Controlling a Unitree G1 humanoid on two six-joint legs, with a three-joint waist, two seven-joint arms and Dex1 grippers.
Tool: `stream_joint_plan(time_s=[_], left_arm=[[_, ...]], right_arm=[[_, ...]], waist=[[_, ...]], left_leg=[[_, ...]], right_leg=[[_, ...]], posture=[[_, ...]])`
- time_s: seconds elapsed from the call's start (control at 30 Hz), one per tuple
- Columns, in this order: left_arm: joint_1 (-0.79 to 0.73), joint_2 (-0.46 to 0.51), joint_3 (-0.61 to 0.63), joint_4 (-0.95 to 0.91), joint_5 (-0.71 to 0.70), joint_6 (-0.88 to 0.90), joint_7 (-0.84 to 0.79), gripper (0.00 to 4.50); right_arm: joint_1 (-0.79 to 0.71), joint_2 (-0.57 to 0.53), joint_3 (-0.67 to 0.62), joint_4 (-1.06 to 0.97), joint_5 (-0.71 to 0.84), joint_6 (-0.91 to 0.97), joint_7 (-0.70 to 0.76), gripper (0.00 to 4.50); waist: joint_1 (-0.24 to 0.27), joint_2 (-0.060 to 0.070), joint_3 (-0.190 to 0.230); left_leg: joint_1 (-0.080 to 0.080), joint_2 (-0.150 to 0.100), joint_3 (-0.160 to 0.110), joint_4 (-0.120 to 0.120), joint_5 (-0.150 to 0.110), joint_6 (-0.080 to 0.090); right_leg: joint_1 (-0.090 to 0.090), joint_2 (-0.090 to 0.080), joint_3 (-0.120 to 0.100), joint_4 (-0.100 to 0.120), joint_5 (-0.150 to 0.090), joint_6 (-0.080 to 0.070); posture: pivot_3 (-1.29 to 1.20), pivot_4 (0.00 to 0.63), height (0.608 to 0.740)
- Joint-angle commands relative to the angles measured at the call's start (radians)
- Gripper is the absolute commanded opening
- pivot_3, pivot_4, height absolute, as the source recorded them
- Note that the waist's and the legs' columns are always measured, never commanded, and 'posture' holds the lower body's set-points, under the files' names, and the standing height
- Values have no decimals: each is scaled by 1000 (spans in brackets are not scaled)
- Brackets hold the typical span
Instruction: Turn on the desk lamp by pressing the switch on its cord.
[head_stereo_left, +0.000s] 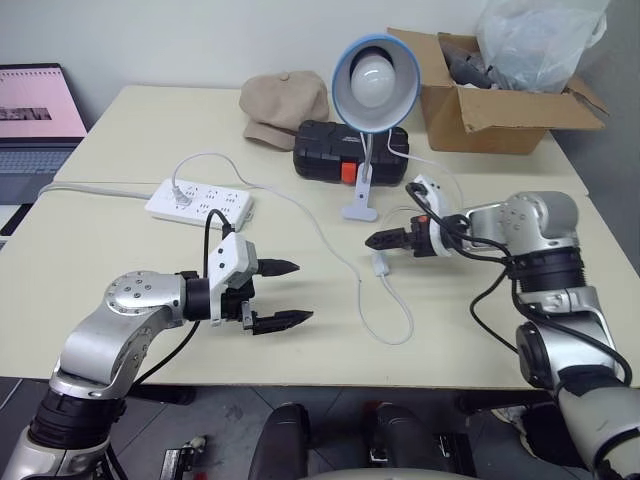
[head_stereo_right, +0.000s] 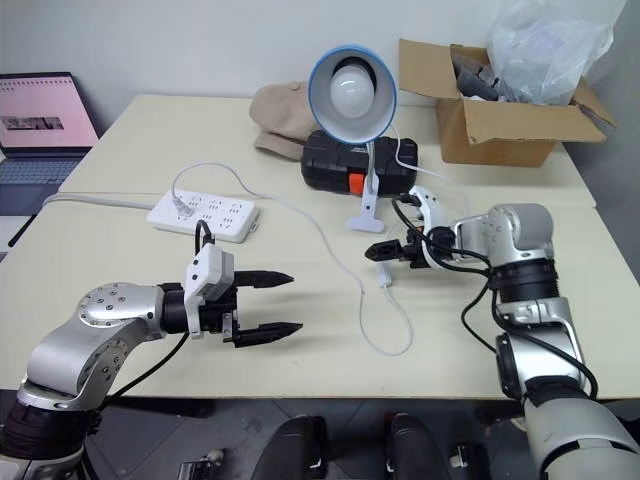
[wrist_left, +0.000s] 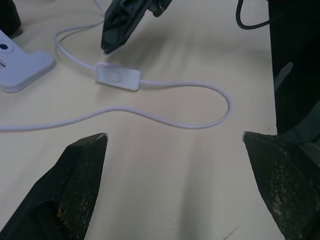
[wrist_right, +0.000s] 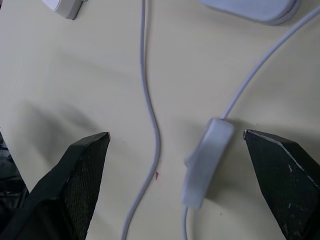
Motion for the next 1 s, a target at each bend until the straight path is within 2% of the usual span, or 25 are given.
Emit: stream_joint_plan(time_s=[0.03,0.2,0.73,0.83,1.0], left_arm=[[-4,-4,7,-39,5,-17,18,4500],[15,-7,12,-54,5,-15,38,4500],[21,-13,5,-56,12,-23,56,4500],[25,-12,4,-57,15,-27,56,4500],[26,-6,5,-52,17,-33,54,4500]], right_arm=[[-49,-1,36,77,-56,-76,22,4489],[-81,-10,77,142,-91,-103,79,4489],[-137,63,59,315,-156,-174,108,4489],[-140,67,57,336,-166,-182,113,4038],[-150,78,52,336,-173,-172,127,2924]], waist=[[0,0,0],[-1,0,0],[-4,0,0],[-6,0,0],[-8,0,0]], left_leg=[[0,0,0,0,0,0],[0,0,0,0,0,0],[0,1,0,0,0,0],[0,1,0,0,0,0],[1,1,0,0,0,0]], right_leg=[[0,0,0,0,0,0],[0,0,0,0,0,0],[0,0,0,0,0,0],[0,1,0,1,1,-1],[0,1,0,1,1,-1]], posture=[[0,150,740],[0,150,740],[0,150,740],[0,150,740],[0,150,740]])
